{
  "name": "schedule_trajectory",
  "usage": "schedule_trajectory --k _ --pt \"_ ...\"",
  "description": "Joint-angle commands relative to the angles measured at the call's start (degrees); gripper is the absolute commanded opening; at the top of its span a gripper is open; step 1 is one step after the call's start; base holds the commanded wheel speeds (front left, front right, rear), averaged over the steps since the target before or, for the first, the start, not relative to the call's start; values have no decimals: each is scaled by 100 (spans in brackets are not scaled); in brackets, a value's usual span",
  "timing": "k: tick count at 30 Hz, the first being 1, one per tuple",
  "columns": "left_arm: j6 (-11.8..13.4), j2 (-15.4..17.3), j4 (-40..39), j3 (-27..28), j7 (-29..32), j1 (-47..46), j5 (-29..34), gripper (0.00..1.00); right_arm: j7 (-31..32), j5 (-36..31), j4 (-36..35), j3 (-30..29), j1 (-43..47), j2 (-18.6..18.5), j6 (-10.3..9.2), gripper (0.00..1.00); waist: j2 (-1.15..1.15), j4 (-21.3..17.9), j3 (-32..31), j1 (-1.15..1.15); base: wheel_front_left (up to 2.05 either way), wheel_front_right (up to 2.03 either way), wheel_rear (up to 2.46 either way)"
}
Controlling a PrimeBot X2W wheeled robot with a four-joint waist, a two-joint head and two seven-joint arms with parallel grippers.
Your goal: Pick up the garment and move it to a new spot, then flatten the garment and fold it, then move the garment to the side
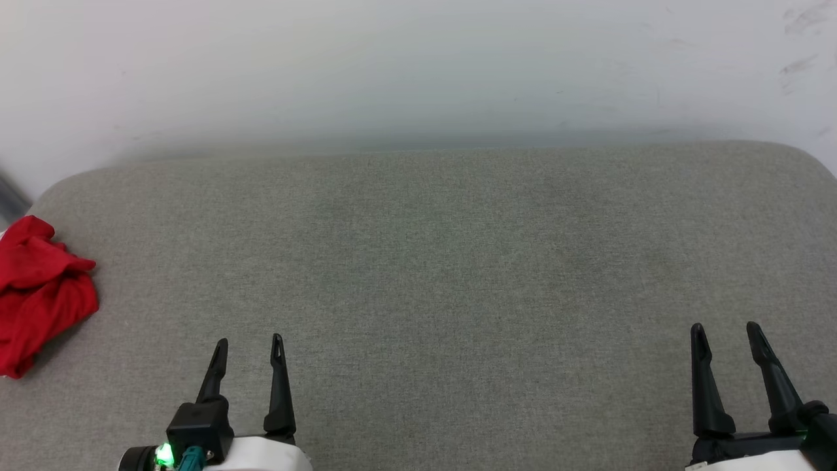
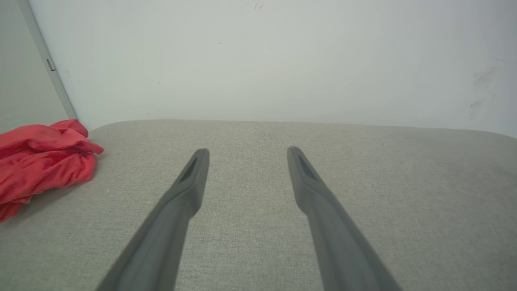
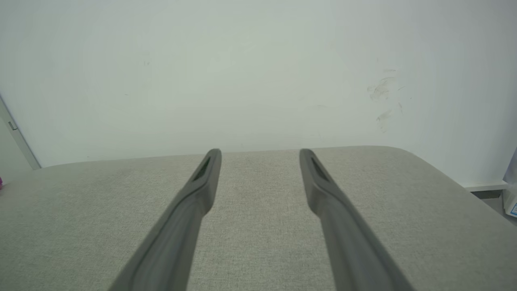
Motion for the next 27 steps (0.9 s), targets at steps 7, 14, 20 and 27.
schedule_trajectory --k 7,14,20,27 --pt "58 -7 25 -44 -76 29 145 100 -61 31 14 -12 88 -13 -1 100 0 19 2 0 0 0 0" --pt "65 -6 55 -27 -70 48 98 100 -61 221 102 2 86 -12 -1 100 0 21 -4 0 0 0 0" --pt "67 -6 73 -39 -70 55 87 100 -61 227 103 11 94 -12 -1 100 0 33 6 0 0 0 0" --pt "105 -7 87 -28 -70 15 70 100 -60 195 98 19 97 -12 -1 100 0 136 15 0 0 0 0"
